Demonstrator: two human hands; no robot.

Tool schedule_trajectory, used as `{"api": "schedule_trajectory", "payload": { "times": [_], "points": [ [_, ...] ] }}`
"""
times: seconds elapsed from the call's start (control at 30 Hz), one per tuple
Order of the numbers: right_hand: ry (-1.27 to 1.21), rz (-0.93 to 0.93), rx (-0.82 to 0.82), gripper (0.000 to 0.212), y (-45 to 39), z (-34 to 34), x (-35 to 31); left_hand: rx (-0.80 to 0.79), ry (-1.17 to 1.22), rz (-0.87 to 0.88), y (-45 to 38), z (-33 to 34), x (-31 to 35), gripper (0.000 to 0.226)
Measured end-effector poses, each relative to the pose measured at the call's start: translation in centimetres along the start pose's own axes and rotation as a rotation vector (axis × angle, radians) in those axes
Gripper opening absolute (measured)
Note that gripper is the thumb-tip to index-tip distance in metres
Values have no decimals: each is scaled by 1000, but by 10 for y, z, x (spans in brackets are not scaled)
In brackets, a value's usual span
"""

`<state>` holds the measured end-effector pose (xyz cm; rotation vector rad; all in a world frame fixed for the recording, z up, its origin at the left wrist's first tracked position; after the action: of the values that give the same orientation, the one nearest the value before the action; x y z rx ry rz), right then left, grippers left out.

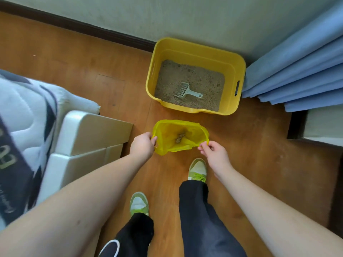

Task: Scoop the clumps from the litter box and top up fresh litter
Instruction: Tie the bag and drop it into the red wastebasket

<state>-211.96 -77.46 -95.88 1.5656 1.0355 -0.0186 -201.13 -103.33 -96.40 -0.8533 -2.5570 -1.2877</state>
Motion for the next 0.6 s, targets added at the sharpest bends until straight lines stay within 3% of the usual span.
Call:
{"api": "schedule_trajectory", "payload": {
  "times": [0.17, 0.3, 0.43, 0.53, 0.6],
  "points": [
    [76, -34, -4, 11, 64, -14, -50, -154, -6, 152, 56, -38, 24, 20],
    [224, -143, 23, 26, 127, -28, -90, -154, 32, 241, 104, -90, 37, 10],
    [437, -264, 32, 22, 204, -42, -121, -191, 184, 237, 158, -144, 43, 12],
    [429, -269, 92, 15, 267, -54, -138, -136, 4, 288, 203, -188, 52, 21],
    [461, -368, 133, 13, 315, -53, -164, -83, -75, 323, 235, -218, 60, 24]
  ]
}}
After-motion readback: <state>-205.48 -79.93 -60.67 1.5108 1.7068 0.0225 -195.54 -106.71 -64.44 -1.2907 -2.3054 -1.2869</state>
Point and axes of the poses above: each hand's wrist, its own y-axis away from the middle knuckle, its own z-axis out of the palm, x = y × z, the point moved 8 cm from there along -y, towards the middle knuckle, and after that the axes turned 5 degrees about z, right-handed, at the moved point
